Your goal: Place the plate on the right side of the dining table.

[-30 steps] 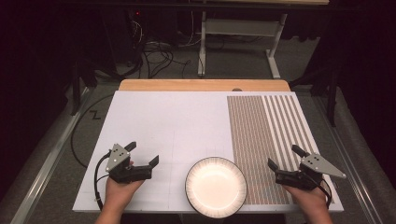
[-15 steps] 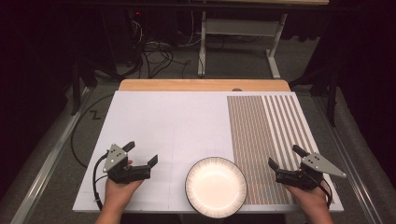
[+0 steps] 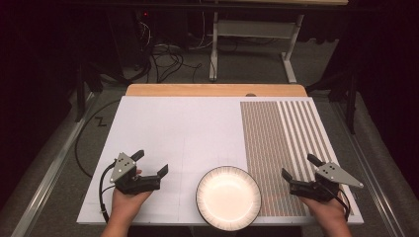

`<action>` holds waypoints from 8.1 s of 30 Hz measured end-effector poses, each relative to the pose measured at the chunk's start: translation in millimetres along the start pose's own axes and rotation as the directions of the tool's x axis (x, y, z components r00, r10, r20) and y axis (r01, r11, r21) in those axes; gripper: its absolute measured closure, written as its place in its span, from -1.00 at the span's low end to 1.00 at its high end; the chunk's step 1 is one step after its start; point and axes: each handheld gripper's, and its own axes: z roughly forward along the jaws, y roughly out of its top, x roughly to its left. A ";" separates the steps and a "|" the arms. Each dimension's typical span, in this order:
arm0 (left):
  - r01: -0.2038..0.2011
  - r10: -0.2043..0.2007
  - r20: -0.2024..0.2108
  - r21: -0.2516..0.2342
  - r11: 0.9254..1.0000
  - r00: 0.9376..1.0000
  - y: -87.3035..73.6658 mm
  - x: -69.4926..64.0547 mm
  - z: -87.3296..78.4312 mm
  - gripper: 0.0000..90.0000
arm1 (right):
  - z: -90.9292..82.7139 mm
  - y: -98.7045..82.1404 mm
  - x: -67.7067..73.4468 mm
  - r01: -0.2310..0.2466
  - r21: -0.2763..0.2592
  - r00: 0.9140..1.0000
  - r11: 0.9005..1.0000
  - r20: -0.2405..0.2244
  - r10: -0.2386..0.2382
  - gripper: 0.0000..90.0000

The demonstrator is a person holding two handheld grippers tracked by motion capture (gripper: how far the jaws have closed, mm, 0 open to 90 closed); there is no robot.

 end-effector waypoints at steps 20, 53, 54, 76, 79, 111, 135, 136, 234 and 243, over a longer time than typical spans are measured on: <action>0.001 0.000 0.010 -0.014 1.000 1.000 0.7 -1.8 -0.6 -0.98 | 2.8 3.1 19.6 0.032 0.035 0.991 0.999 -0.127 -0.028 -0.57; -0.021 0.023 0.058 -0.029 0.999 0.998 1.5 -15.7 1.3 -0.98 | -0.6 3.9 39.1 0.127 0.162 0.919 0.979 -0.391 -0.055 0.94; -0.024 0.026 0.060 -0.030 0.999 0.998 1.6 -16.5 1.2 -0.98 | -0.4 4.3 39.9 0.132 0.168 0.913 0.977 -0.404 -0.054 0.99; -0.021 0.023 0.058 -0.041 0.999 0.998 2.0 -15.5 0.6 -0.97 | 3.6 4.9 56.3 0.256 0.234 0.868 0.938 -0.482 -0.117 1.00; -0.024 0.026 0.058 -0.039 0.999 0.998 1.9 -15.4 0.8 -0.97 | 4.0 4.8 57.5 0.272 0.242 0.867 0.932 -0.482 -0.128 1.00; -0.027 0.029 0.058 -0.036 0.999 0.998 1.4 -14.9 2.1 -0.97 | 2.3 9.1 67.5 0.339 0.272 0.850 0.901 -0.499 -0.169 1.00; -0.018 0.021 0.060 -0.043 0.999 0.998 1.4 -14.1 1.7 -0.97 | 3.4 10.2 74.3 0.362 0.273 0.848 0.891 -0.494 -0.193 1.00; -0.018 0.021 0.060 -0.043 0.999 0.998 1.4 -14.1 1.7 -0.96 | 3.4 10.2 74.3 0.362 0.273 0.848 0.891 -0.494 -0.193 1.00; 0.121 -0.126 0.105 0.052 0.991 0.987 15.7 -9.3 2.3 -0.96 | 24.8 5.5 103.8 0.391 0.286 0.816 0.875 -0.548 -0.186 1.00; 0.189 -0.212 0.161 0.147 0.971 0.964 19.6 -2.7 2.7 -0.96 | 24.4 5.6 104.2 0.397 0.283 0.814 0.873 -0.548 -0.193 1.00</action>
